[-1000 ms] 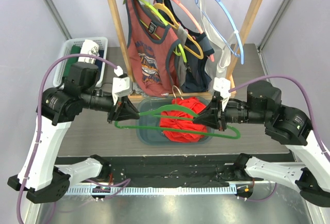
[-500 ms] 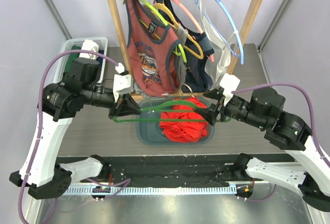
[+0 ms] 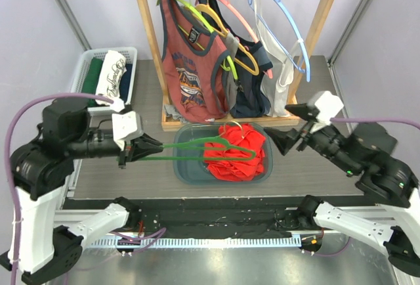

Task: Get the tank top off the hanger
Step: Place the hanger at the clothesline.

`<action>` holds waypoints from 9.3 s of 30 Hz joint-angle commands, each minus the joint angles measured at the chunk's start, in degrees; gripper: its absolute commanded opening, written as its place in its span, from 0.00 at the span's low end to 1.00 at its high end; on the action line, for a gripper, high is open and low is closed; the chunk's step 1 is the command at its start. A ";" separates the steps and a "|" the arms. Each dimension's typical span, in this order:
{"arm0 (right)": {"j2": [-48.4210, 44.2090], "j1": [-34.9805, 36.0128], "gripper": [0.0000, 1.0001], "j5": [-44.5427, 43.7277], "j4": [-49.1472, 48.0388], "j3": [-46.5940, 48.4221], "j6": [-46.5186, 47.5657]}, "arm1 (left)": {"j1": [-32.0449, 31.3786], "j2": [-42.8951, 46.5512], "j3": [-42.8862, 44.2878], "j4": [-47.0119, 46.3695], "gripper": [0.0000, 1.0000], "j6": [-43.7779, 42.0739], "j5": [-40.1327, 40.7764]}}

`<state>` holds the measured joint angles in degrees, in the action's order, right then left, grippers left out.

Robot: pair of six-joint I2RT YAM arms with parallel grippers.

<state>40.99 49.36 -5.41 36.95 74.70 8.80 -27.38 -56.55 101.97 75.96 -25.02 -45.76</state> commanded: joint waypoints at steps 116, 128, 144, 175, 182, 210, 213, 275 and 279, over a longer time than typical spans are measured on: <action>-1.53 -0.15 0.72 -1.97 0.05 4.32 -11.70 | 2.06 -17.44 2.97 -50.56 0.00 31.87 65.71; -2.85 -0.23 0.72 -3.03 1.02 4.49 -11.87 | 2.15 -21.23 1.74 -54.78 0.00 26.43 71.42; -2.59 -0.15 0.71 -2.06 1.98 3.35 -12.14 | 1.97 -11.30 0.94 -47.76 0.00 33.53 66.94; -5.66 -0.15 0.71 -2.85 3.92 3.26 -14.42 | -5.75 -24.21 7.44 -48.19 0.00 32.40 69.13; -5.40 -0.15 0.70 -3.47 4.80 4.23 -14.51 | -12.35 -30.27 14.91 -49.33 0.00 31.96 70.28; -4.78 -0.15 0.70 -4.96 8.75 6.16 -13.19 | -20.88 -34.16 21.69 -54.43 0.00 18.86 77.40; -4.34 -0.23 0.70 -4.52 8.75 6.25 -13.28 | -19.83 -32.05 19.07 -53.99 0.00 18.42 77.49; 33.89 -0.32 0.79 -15.24 -11.63 29.89 -17.23 | -6.37 -6.74 -5.82 -49.77 1.00 12.28 66.60; 34.85 -1.29 0.80 -16.30 -11.90 30.33 -18.81 | -6.37 -6.46 -4.68 -49.68 1.00 11.83 66.32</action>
<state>77.65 48.93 -18.65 30.72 101.80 -7.86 -33.71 -63.09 95.55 28.95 -10.17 22.09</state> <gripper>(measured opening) 0.792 0.996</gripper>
